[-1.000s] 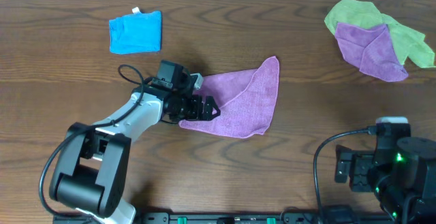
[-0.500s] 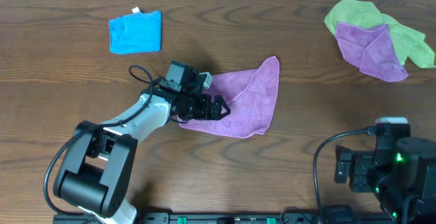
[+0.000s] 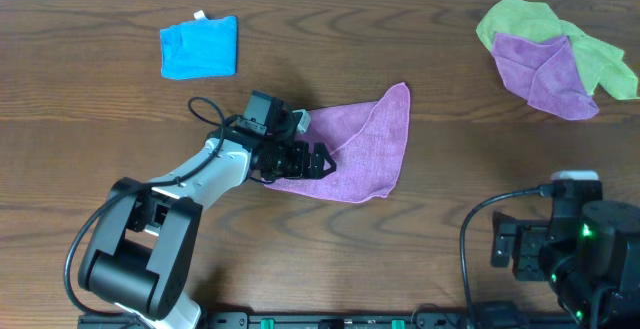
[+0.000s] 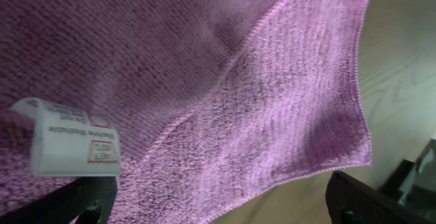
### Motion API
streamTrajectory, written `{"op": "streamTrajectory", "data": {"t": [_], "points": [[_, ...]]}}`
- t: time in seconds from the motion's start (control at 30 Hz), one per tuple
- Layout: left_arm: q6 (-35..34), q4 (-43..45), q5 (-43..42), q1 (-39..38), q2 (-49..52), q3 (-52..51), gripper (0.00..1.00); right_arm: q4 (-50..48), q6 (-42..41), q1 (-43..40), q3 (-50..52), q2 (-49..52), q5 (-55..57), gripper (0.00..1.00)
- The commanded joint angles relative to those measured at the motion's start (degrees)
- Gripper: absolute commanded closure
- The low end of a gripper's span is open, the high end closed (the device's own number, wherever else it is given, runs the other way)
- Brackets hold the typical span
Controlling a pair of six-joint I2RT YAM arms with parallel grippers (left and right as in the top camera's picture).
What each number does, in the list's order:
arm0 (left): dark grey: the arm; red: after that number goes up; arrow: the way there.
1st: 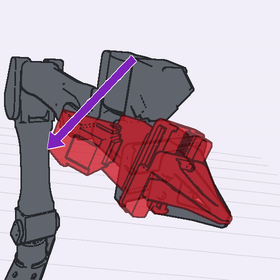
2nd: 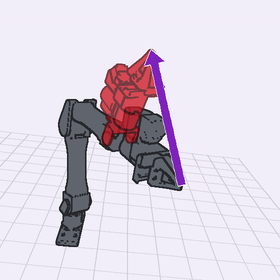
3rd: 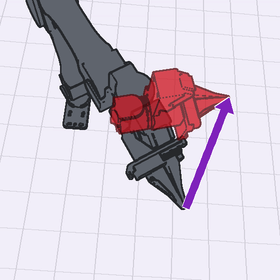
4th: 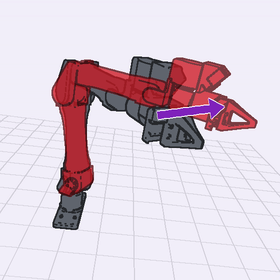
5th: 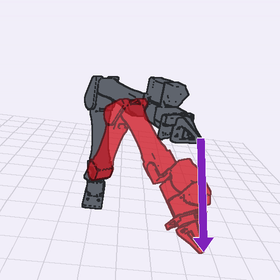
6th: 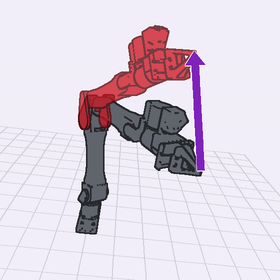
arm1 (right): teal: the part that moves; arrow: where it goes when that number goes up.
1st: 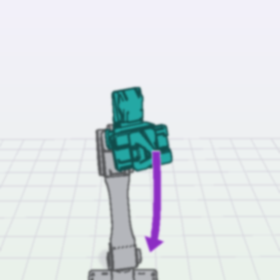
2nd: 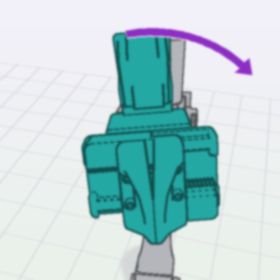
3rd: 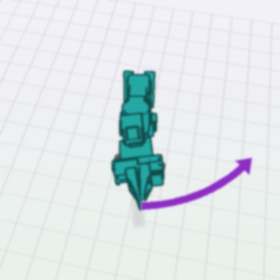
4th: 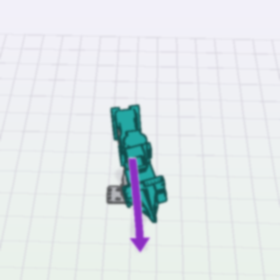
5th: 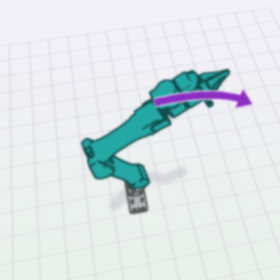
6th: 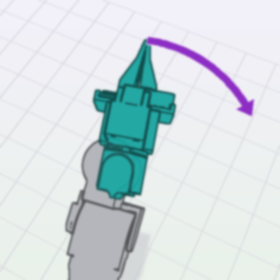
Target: Fold the cloth
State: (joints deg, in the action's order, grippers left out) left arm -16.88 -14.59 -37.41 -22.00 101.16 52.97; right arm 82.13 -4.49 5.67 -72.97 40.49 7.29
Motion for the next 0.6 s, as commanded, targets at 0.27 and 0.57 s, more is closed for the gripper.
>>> {"op": "streamTrajectory", "data": {"t": [0.27,0.57], "points": [[-1.2,1.6,9.2,-3.1,0.7,0.0,0.14,-0.3,0.3,-0.5,0.5,0.0,0.1,0.01],[-1.4,1.8,15.1,-3.1,0.7,0.0,0.18,-0.3,0.3,-0.5,0.5,0.0,0.2,0.01]]}}
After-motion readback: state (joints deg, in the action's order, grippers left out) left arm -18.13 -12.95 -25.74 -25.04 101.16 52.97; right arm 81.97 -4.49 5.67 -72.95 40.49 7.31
